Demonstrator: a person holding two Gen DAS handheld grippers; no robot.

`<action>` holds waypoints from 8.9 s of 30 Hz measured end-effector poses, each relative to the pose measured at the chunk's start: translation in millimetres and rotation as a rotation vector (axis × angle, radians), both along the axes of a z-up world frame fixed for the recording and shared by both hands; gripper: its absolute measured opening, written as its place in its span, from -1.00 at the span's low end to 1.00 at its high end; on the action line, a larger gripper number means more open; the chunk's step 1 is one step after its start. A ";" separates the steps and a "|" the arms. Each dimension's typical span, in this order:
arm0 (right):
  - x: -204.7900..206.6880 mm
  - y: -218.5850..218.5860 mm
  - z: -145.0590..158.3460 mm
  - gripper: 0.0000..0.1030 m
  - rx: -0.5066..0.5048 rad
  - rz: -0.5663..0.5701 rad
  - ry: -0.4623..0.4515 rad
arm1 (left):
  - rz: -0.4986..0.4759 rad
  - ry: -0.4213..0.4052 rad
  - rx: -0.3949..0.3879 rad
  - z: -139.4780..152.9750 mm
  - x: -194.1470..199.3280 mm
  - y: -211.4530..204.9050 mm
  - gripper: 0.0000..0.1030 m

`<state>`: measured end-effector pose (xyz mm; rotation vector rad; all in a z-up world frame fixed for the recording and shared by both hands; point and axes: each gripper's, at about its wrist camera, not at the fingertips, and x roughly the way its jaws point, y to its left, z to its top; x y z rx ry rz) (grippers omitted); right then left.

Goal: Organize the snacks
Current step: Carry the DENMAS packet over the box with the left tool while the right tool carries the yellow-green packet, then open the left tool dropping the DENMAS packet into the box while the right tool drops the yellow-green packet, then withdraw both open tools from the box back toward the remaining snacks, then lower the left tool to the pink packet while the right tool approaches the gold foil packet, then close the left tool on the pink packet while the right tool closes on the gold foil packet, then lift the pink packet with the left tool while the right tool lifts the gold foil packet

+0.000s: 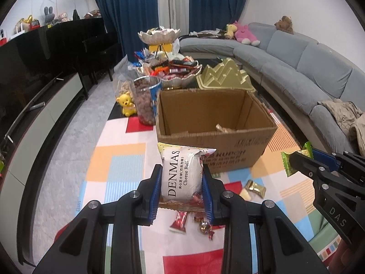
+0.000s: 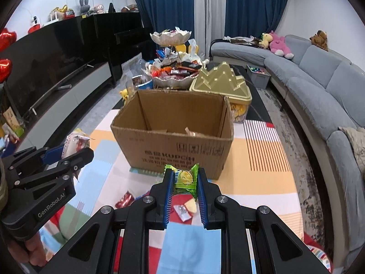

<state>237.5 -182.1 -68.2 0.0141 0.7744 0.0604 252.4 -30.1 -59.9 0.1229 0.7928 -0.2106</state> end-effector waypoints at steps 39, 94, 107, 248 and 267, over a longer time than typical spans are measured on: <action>92.0 -2.0 51.2 -0.58 -0.008 0.054 -0.111 | -0.027 -0.112 -0.035 44.3 91.3 -13.1 -0.37; 123.7 -16.2 30.7 0.34 0.008 0.003 -0.051 | 0.011 -0.032 -0.036 21.1 116.1 -2.6 0.50; 112.7 -19.5 31.3 0.34 0.012 -0.005 -0.045 | 0.018 -0.033 -0.030 24.8 97.9 0.3 0.50; 67.3 -60.5 -160.4 -0.56 -0.018 0.242 0.299 | 0.285 0.384 0.005 -158.2 43.7 -74.8 -0.32; 48.8 -53.3 -116.2 -0.57 0.016 0.206 0.228 | 0.267 0.290 -0.012 -110.9 24.4 -68.6 -0.37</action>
